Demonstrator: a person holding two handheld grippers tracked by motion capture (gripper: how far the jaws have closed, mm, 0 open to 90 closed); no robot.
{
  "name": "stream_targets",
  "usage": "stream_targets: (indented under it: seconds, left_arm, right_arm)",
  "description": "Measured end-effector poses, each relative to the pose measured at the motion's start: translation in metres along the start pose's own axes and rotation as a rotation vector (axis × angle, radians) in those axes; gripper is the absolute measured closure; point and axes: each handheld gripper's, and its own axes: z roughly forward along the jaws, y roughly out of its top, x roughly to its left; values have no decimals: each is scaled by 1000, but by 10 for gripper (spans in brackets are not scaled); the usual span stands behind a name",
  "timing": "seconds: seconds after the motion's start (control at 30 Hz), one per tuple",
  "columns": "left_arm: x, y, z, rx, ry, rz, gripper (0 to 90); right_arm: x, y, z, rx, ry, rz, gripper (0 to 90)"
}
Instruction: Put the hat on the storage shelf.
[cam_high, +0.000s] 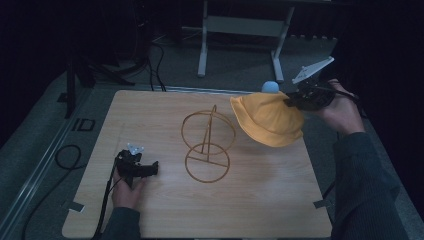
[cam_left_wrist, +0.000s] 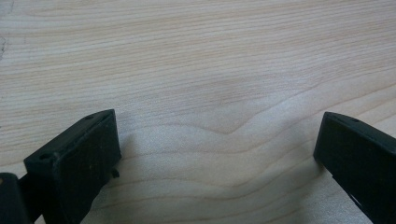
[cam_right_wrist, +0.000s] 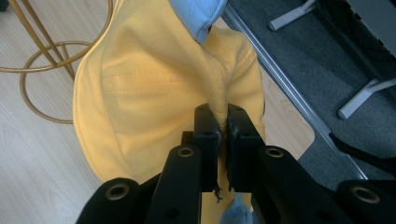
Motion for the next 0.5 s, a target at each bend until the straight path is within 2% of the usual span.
stream_targets:
  seconds: [0.5]
  left_arm:
    - [0, 0, 0, 0, 0, 0, 4]
  right_arm:
    - [3, 9, -5, -20, 12, -21, 846]
